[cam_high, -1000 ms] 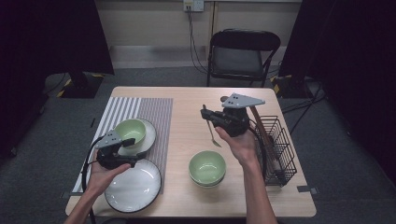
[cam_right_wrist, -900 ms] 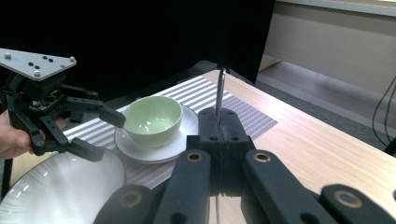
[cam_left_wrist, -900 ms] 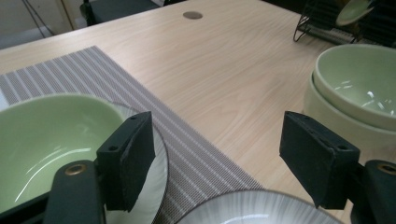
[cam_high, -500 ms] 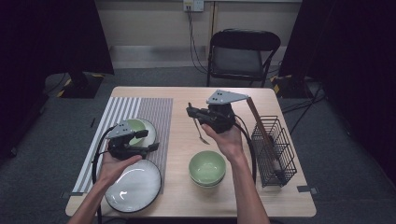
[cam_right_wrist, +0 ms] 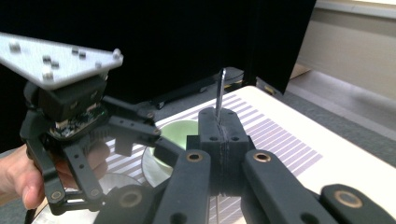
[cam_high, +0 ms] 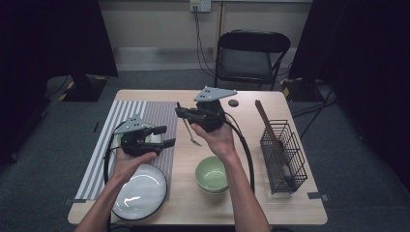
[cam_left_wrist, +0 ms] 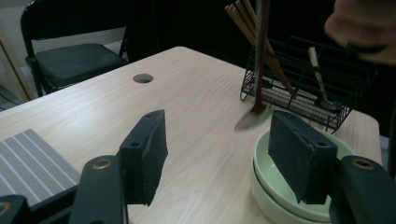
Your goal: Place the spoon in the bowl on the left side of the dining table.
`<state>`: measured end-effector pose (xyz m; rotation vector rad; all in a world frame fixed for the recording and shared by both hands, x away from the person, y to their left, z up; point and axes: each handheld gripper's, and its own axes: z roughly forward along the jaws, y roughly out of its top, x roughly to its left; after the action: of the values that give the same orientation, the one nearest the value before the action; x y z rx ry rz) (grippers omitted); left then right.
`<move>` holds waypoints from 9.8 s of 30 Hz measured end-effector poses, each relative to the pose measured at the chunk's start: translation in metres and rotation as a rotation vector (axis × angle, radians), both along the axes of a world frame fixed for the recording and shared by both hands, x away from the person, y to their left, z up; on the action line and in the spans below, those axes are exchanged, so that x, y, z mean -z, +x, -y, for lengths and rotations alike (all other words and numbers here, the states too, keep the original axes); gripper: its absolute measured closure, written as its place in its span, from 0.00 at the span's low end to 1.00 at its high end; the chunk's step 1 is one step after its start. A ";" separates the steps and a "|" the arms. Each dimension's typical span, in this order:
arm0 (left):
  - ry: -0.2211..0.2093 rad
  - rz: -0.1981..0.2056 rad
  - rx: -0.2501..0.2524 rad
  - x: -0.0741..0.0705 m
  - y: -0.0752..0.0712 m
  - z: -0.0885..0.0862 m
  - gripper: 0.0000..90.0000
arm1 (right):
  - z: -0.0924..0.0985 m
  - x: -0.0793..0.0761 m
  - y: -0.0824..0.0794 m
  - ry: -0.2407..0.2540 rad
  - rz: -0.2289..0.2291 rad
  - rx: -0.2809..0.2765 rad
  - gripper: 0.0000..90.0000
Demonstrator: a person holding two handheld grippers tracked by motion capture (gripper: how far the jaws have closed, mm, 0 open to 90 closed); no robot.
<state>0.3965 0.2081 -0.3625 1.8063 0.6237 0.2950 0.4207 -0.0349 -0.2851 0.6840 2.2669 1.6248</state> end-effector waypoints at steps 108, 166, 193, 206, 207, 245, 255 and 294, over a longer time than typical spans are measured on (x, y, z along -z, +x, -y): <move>-0.014 0.006 -0.076 0.008 0.018 -0.083 1.00 | 0.041 0.092 0.010 -0.079 -0.137 0.093 0.30; 0.087 -0.044 -0.091 0.032 0.019 -0.101 0.94 | 0.099 0.148 0.022 -0.141 -0.227 0.288 0.27; 0.130 -0.086 -0.074 0.046 0.014 -0.106 0.87 | 0.119 0.181 0.029 -0.196 -0.275 0.391 0.25; 0.104 -0.111 -0.109 0.054 0.009 -0.118 0.84 | 0.122 0.200 0.034 -0.280 -0.304 0.437 0.23; 0.104 -0.111 -0.109 0.054 0.009 -0.118 0.84 | 0.121 0.201 0.034 -0.281 -0.305 0.439 0.23; 0.101 -0.121 -0.140 0.062 -0.001 -0.144 0.82 | 0.122 0.215 0.025 -0.320 -0.247 0.466 0.20; 0.121 -0.115 -0.203 0.060 0.000 -0.155 0.78 | 0.123 0.215 0.025 -0.310 -0.253 0.466 0.20; 0.092 -0.131 -0.260 0.081 -0.014 -0.166 0.66 | 0.121 0.216 0.024 -0.326 -0.242 0.469 0.20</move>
<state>0.3823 0.3738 -0.4430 1.8440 0.9540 0.3869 0.4452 -0.1561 -0.5007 1.2573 2.2235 0.9758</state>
